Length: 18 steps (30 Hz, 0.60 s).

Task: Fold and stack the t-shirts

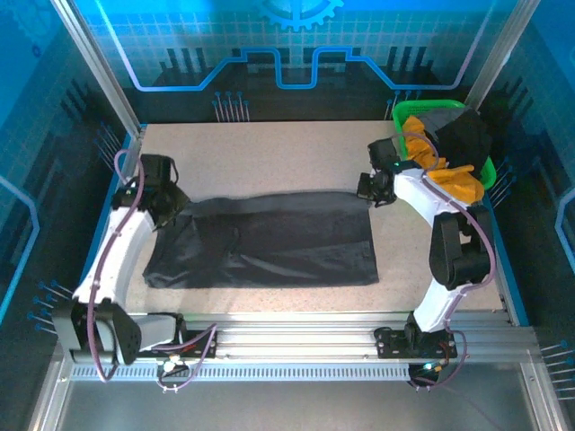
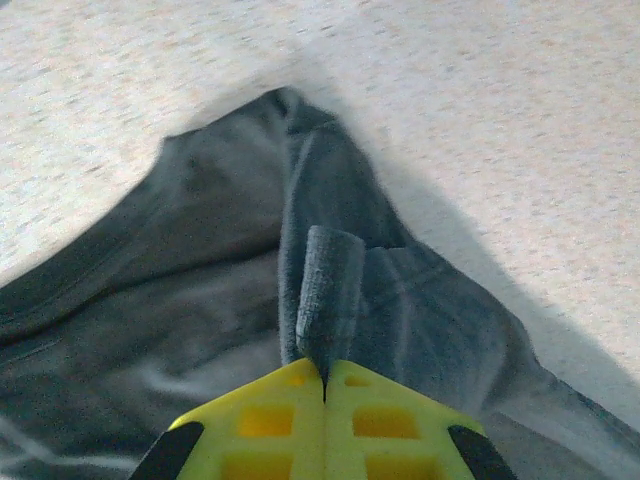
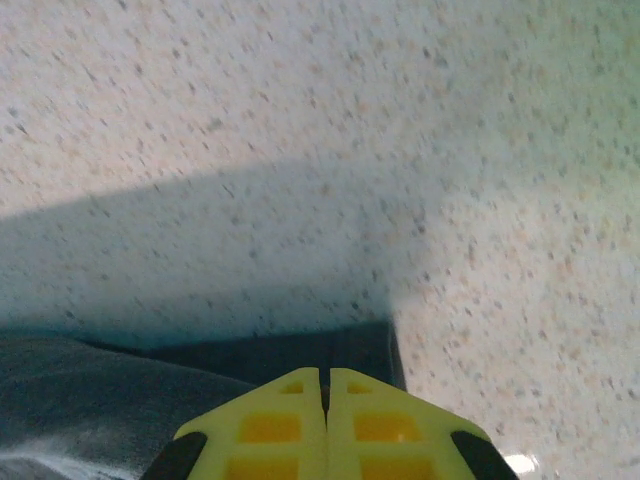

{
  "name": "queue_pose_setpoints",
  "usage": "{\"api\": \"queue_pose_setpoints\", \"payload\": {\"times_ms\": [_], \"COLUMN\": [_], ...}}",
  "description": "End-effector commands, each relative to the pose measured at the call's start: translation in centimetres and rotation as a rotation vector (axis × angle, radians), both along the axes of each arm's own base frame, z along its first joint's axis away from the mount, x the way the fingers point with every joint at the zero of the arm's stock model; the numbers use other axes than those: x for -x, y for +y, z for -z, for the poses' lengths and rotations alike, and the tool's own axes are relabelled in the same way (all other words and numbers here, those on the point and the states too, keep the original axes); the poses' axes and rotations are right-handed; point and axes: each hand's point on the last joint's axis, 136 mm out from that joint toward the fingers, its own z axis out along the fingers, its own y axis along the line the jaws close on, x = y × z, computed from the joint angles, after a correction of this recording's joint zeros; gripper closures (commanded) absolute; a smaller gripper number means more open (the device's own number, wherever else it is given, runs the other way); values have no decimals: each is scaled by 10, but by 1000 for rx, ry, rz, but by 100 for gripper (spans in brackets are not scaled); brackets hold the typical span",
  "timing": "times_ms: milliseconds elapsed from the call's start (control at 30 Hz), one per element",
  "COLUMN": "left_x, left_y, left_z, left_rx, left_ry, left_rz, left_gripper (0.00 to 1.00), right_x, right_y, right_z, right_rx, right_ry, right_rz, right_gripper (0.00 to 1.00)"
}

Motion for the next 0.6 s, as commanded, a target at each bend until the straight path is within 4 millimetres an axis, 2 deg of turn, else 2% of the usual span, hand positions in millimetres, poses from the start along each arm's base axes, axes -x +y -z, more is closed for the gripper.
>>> {"api": "queue_pose_setpoints", "payload": {"times_ms": [0, 100, 267, 400, 567], "left_x": [43, 71, 102, 116, 123], "left_y": [16, 19, 14, 8, 11], "left_z": [16, 28, 53, 71, 72], "left_rx": [-45, -53, -16, 29, 16], "left_ry": [78, 110, 154, 193, 206], "left_rz": [-93, -131, -167, -193, -210], "left_gripper": [100, 100, 100, 100, 100], "right_x": [17, 36, 60, 70, 80], "right_y": [0, -3, -3, -5, -8], "right_z": [-7, 5, 24, 32, 37], "right_rx": [15, 21, 22, 41, 59], "right_ry": [-21, 24, 84, 116, 151], "right_rz": [12, 29, 32, 30, 43], "right_gripper": [100, 100, 100, 100, 100]}}
